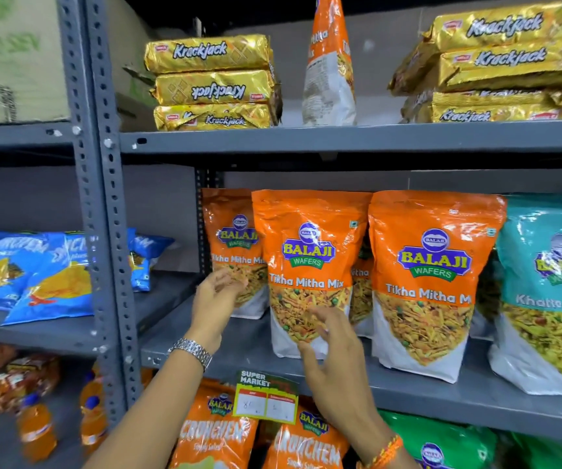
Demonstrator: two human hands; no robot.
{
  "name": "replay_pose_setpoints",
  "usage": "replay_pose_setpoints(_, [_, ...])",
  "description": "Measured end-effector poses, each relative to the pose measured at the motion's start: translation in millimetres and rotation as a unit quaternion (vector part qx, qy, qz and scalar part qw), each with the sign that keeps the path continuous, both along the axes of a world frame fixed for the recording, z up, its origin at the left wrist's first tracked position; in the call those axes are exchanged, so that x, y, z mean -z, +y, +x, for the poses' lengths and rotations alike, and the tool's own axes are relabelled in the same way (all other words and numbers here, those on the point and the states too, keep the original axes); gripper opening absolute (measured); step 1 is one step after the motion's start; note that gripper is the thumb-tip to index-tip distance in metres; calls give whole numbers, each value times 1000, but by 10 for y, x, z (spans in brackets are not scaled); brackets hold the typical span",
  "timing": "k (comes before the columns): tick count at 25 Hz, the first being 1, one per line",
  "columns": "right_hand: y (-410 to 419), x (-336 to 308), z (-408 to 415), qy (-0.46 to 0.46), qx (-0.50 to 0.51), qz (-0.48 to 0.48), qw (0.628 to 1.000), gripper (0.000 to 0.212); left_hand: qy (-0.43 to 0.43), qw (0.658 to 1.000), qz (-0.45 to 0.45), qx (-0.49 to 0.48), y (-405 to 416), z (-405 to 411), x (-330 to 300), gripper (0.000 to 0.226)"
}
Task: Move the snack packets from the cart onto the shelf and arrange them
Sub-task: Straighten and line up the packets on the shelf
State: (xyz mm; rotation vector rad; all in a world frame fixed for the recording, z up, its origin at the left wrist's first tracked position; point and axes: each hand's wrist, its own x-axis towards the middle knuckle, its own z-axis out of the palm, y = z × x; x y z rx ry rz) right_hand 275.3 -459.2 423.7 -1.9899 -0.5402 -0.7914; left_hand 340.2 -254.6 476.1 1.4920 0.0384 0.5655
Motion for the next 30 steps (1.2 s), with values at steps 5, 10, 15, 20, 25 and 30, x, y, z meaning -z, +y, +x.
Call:
replay_pose_setpoints(5, [870, -169, 175, 128, -155, -28, 979, 71, 91, 994, -60, 29, 507, 229, 16, 57])
replay_pose_setpoints(10, [1626, -410, 752, 298, -67, 137, 942, 31, 139, 984, -85, 73, 872, 492, 26, 88])
replay_pose_setpoints(15, [1808, -382, 1034, 301, 41, 218, 928, 8, 96, 977, -77, 171, 795, 522, -30, 74])
replay_pose_setpoints(20, [1820, -386, 1086, 265, 44, 219, 938, 16, 77, 974, -79, 199, 725, 679, 111, 72])
replay_pose_setpoints(25, [1832, -368, 1139, 253, 58, 205, 944, 20, 72, 972, -64, 217, 712, 722, 82, 69])
replay_pose_setpoints(30, [1803, -347, 905, 261, 34, 182, 947, 34, 58, 972, -66, 220, 754, 658, 102, 68])
